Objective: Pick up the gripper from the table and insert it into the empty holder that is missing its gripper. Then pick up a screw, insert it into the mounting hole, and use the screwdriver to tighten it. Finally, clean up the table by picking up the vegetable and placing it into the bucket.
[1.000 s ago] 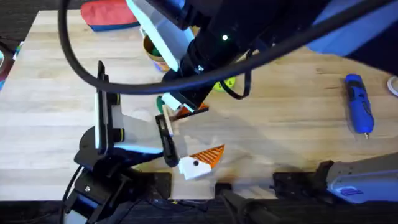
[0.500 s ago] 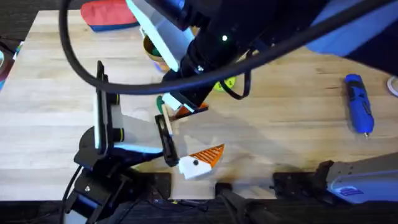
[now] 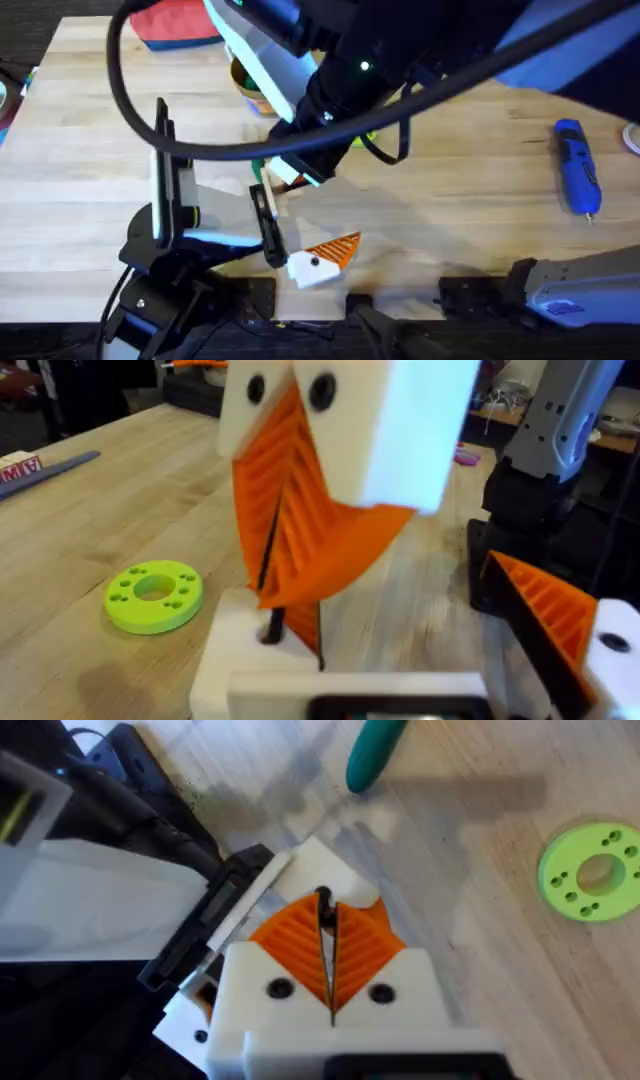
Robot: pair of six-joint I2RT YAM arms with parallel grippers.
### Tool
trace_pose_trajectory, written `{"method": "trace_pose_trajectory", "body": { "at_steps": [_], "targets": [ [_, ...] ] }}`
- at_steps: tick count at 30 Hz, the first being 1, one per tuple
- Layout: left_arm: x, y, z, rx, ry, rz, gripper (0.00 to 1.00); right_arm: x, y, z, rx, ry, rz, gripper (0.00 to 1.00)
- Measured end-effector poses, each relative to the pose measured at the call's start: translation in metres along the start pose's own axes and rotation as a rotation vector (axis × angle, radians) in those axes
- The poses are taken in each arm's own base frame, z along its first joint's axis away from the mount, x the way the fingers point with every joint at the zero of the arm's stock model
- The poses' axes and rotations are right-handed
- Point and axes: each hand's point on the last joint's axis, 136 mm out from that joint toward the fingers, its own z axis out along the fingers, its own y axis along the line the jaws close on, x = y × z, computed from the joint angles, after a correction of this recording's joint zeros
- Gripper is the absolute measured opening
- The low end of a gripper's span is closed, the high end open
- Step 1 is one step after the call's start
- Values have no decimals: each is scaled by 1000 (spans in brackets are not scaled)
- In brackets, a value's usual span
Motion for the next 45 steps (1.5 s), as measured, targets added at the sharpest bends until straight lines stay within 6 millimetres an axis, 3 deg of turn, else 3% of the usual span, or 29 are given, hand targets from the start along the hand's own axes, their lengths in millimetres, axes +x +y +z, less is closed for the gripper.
{"method": "trace_pose_trajectory", "body": {
  "at_steps": [45],
  "targets": [
    [0,1,0,-3,0,-1,988,-11,-1,11,-1,-18,12,3]
  ]
}}
